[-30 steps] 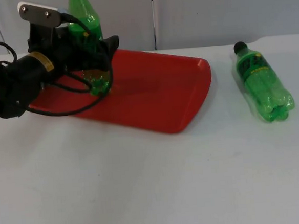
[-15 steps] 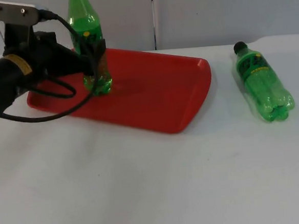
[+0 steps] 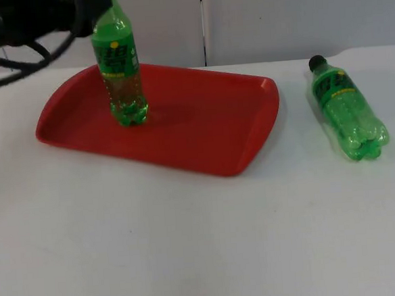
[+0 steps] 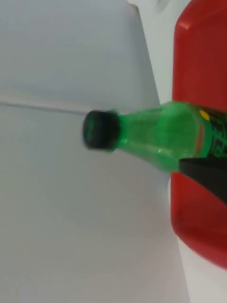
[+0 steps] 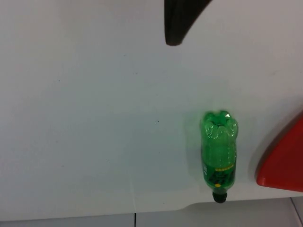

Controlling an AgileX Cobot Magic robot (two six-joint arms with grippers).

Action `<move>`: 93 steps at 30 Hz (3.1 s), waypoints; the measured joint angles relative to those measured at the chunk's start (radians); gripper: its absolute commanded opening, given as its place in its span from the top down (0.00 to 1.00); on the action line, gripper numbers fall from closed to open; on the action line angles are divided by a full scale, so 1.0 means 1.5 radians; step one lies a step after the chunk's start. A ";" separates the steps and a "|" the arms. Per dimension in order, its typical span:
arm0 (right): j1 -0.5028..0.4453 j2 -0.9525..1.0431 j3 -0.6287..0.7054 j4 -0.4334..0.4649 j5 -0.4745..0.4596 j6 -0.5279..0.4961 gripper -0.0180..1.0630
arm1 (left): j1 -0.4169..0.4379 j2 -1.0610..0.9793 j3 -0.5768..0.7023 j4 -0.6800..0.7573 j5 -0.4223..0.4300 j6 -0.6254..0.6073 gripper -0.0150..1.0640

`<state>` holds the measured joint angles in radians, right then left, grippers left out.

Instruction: Place the bottle upright on the tray.

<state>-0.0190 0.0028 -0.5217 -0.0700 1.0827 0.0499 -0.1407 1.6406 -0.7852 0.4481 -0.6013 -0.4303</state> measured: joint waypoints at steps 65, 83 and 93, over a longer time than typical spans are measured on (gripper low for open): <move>0.000 0.000 0.000 0.000 0.000 0.000 0.02 | -0.200 -0.614 0.003 -0.127 0.785 0.073 0.01; 0.000 0.000 0.000 0.000 0.000 0.002 0.02 | -0.200 -0.739 0.003 -0.331 0.894 0.317 0.01; 0.000 0.000 0.000 0.000 0.000 0.002 0.02 | -0.200 -0.821 0.004 -0.321 0.962 0.319 0.01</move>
<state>-0.0190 0.0028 -0.5217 -0.0700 1.0827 0.0521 -0.4409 0.4088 -0.7789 -0.0336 0.8411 0.0477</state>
